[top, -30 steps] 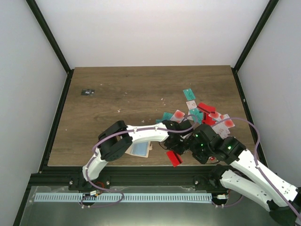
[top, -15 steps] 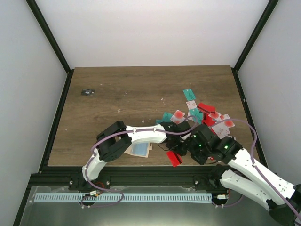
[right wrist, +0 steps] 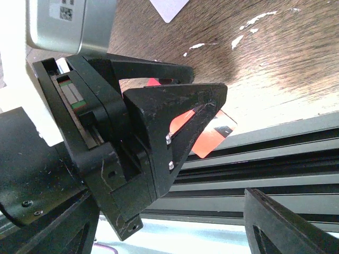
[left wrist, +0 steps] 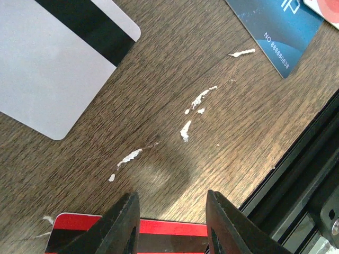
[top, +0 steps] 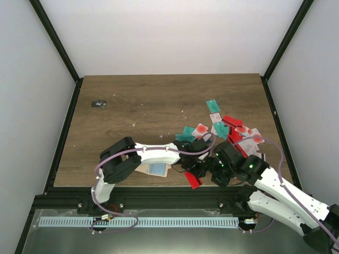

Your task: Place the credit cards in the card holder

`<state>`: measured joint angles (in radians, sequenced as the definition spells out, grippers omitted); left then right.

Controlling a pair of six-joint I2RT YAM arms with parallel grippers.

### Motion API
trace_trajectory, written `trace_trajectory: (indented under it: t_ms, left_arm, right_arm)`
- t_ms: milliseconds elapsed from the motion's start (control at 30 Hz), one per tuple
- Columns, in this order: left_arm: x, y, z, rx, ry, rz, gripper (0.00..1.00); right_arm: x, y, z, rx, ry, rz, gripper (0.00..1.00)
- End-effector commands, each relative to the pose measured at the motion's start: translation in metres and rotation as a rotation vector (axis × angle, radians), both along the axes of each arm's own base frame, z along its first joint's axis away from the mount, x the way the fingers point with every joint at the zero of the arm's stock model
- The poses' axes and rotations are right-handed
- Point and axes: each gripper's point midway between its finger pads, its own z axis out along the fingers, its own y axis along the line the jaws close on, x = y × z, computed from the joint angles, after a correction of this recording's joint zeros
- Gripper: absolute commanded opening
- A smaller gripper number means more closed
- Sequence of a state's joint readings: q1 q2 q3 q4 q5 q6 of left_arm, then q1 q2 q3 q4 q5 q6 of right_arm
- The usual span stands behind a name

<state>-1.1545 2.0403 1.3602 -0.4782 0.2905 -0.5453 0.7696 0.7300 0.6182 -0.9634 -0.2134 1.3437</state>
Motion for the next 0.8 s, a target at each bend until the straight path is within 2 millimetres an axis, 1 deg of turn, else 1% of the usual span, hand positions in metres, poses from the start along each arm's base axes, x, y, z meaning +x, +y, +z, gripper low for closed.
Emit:
trace_trajectory:
  t_ms: [0,133,300,433,467,533,633,700,767]
  left_arm:
    - [-0.013,0.035,-0.022,0.14,0.035,-0.004,0.37]
    - [-0.013,0.035,-0.011,0.132,0.038,0.008,0.38]
    - [-0.008,0.032,0.013,0.108,0.009,0.019,0.4]
    - [-0.005,0.03,0.028,0.096,0.001,0.018,0.41]
    - [-0.003,0.031,0.032,0.095,-0.004,0.021,0.41]
    - [0.001,0.034,0.04,0.09,-0.012,0.033,0.41]
    - [0.009,0.042,0.049,0.074,-0.017,0.054,0.41]
    - [0.013,0.047,0.051,0.067,-0.018,0.057,0.41]
    - [0.015,0.051,0.053,0.059,-0.018,0.045,0.41]
  right_arm:
    - [-0.003,-0.013,-0.017,-0.081,0.027,-0.02,0.76]
    - [-0.006,-0.011,-0.027,-0.083,0.042,0.009,0.76]
    - [-0.008,-0.008,-0.032,-0.056,0.037,0.031,0.76]
    - [-0.013,0.002,-0.043,-0.011,0.057,0.081,0.78]
    - [-0.014,0.005,-0.044,0.0,0.057,0.097,0.79]
    - [-0.01,0.011,-0.041,0.03,0.022,0.118,0.81]
    - [-0.006,0.008,-0.037,0.034,-0.016,0.103,0.84]
    - [-0.009,0.006,-0.039,0.034,-0.014,0.103,0.85]
    - [-0.015,0.002,-0.047,0.017,0.019,0.109,0.85]
